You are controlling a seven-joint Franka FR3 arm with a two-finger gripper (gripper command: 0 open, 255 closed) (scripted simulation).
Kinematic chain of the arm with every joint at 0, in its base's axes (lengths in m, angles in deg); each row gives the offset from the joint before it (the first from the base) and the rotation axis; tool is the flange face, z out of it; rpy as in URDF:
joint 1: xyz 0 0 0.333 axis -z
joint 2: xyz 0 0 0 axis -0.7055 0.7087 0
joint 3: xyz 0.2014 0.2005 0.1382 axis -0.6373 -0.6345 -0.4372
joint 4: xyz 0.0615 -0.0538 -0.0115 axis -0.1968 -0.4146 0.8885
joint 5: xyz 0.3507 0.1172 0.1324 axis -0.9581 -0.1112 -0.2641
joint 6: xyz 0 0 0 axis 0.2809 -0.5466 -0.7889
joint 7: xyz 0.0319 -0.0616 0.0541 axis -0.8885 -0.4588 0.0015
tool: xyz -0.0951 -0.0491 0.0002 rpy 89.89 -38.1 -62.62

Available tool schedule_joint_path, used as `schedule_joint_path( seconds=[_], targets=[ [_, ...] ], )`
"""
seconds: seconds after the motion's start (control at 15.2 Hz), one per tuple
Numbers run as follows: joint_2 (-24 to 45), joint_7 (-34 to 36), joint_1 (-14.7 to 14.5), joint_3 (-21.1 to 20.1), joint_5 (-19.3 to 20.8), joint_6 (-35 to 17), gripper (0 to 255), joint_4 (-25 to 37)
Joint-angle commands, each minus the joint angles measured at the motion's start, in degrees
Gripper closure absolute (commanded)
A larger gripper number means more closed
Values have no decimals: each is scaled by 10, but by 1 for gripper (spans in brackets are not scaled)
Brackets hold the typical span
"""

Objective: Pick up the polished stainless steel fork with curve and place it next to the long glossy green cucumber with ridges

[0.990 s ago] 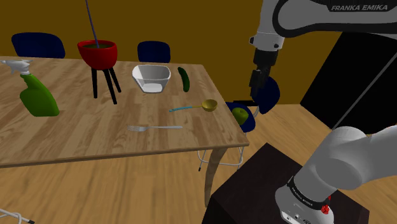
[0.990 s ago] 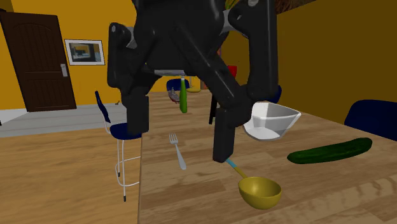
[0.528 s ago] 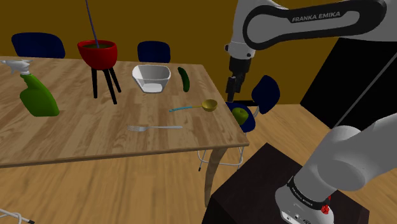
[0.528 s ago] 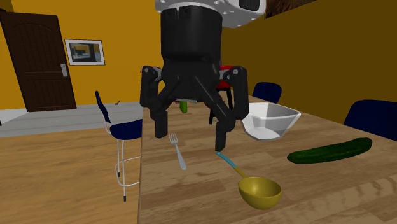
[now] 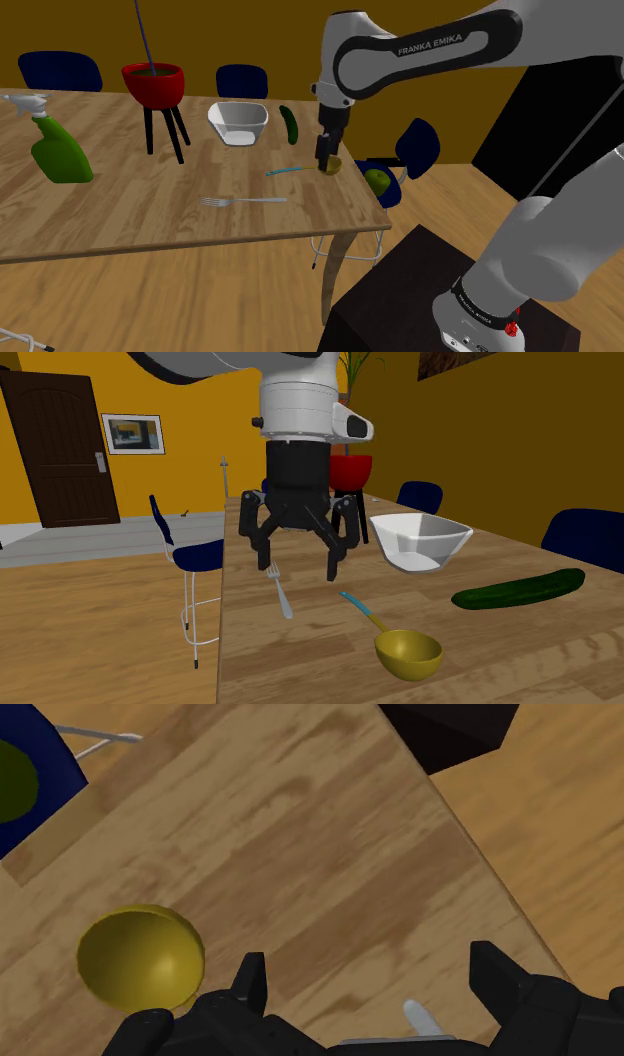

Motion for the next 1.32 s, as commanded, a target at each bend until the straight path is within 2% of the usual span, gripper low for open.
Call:
schedule_joint_path(
  seconds=[0.0, 0.66, 1.25],
  targets=[
    [36, -5, -6, -7, 1, -14, 0, 27],
    [215, -10, -47, -46, 25, -71, 0, 171],
    [383, -14, -100, -69, 65, -76, 0, 350]
  ],
)
